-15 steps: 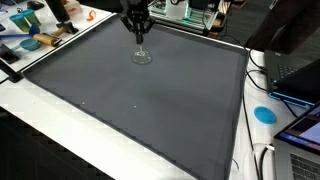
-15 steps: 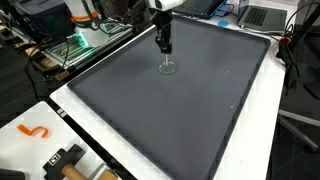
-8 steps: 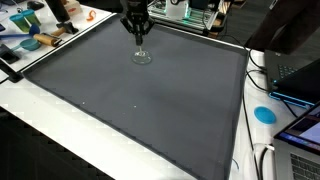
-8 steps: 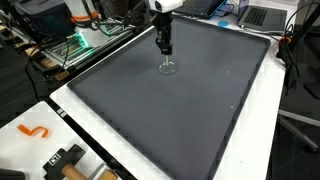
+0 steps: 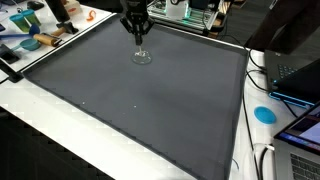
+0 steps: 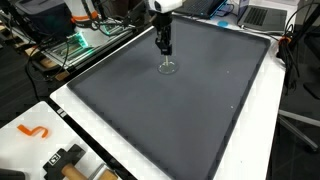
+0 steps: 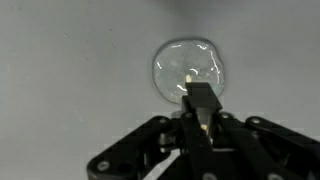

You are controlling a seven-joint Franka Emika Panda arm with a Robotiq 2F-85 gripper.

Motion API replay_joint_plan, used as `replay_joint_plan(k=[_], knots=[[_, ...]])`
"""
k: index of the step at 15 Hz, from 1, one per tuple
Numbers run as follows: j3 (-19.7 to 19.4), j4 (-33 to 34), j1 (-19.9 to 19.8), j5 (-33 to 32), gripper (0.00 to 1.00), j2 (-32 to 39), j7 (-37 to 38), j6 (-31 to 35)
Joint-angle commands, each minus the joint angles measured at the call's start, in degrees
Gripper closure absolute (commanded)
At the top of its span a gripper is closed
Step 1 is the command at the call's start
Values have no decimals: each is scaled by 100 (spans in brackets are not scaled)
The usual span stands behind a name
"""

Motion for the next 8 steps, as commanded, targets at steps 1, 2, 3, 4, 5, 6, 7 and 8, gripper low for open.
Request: replay_joint_plan(k=[1, 2, 3, 4, 5, 6, 7, 8], knots=[[62, -103, -94, -69, 97, 148, 43, 128], [62, -99, -95, -67, 97, 134, 38, 118], [67, -94, -96, -40, 97, 114, 18, 94], [65, -88, -96, -52, 97, 103, 26, 76], [67, -84, -96, -44, 97, 77, 24, 51], [69, -81, -94, -39, 97, 59, 22, 32], [70, -77, -92, -43, 97, 41, 28, 17], [70, -74, -91, -49, 97, 20, 36, 1]])
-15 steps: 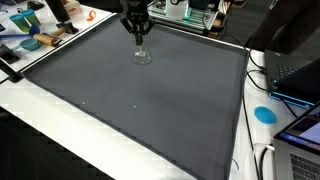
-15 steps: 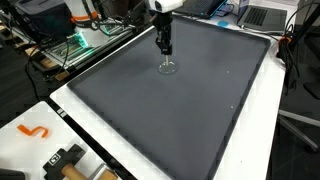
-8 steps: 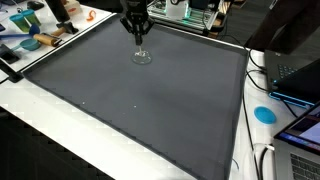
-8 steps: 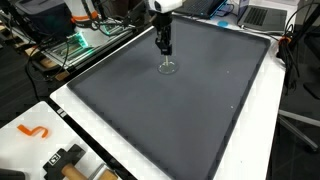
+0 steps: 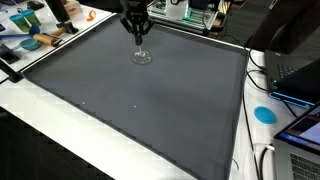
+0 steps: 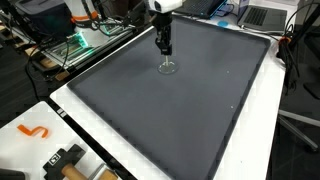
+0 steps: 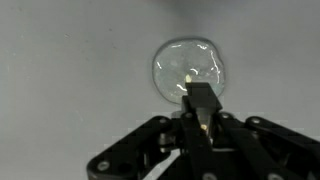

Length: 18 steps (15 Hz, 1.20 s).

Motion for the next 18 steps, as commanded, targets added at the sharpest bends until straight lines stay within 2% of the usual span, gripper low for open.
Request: replay_joint_plan(k=[1, 18], knots=[[70, -74, -88, -51, 97, 6, 33, -7], [86, -48, -38, -91, 97, -488, 86, -423]])
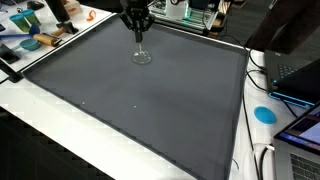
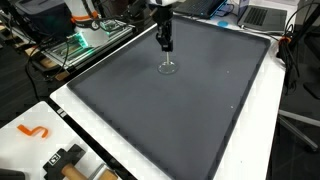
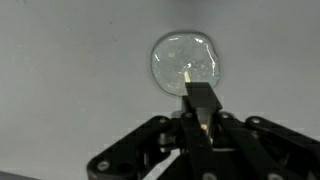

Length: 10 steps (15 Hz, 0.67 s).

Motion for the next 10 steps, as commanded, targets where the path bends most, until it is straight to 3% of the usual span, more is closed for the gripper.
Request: replay_joint_plan(k=[1, 10], knots=[[42, -49, -35, -102, 97, -298, 89, -297], [20, 31, 25, -105, 97, -723, 81, -823]])
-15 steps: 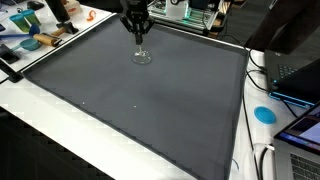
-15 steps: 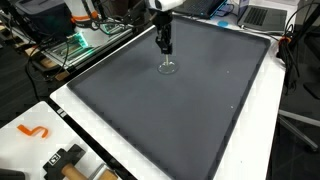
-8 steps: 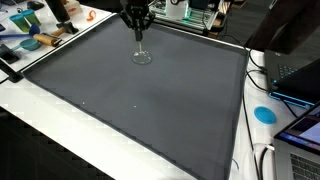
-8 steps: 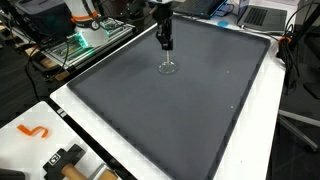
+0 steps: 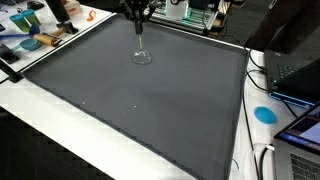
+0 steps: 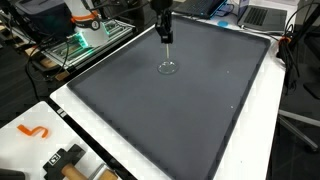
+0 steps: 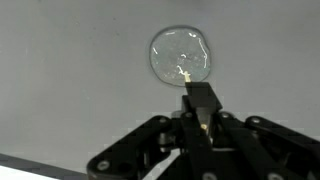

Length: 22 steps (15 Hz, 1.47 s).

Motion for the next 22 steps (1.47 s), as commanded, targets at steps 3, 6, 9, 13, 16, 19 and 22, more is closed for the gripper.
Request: replay_joint_plan(k=[3, 6, 9, 13, 16, 19, 22], knots=[[49, 64, 54, -192, 97, -352, 145, -479], [142, 131, 78, -428, 97, -448, 328, -626], [276, 133, 107, -779, 97, -540, 652, -655], [232, 179, 148, -628, 87, -442, 505, -526], [232, 179, 147, -636, 87, -442, 505, -527], [316, 229, 126, -901, 97, -425, 752, -599], [526, 323, 138, -1478, 97, -348, 1379, -701]])
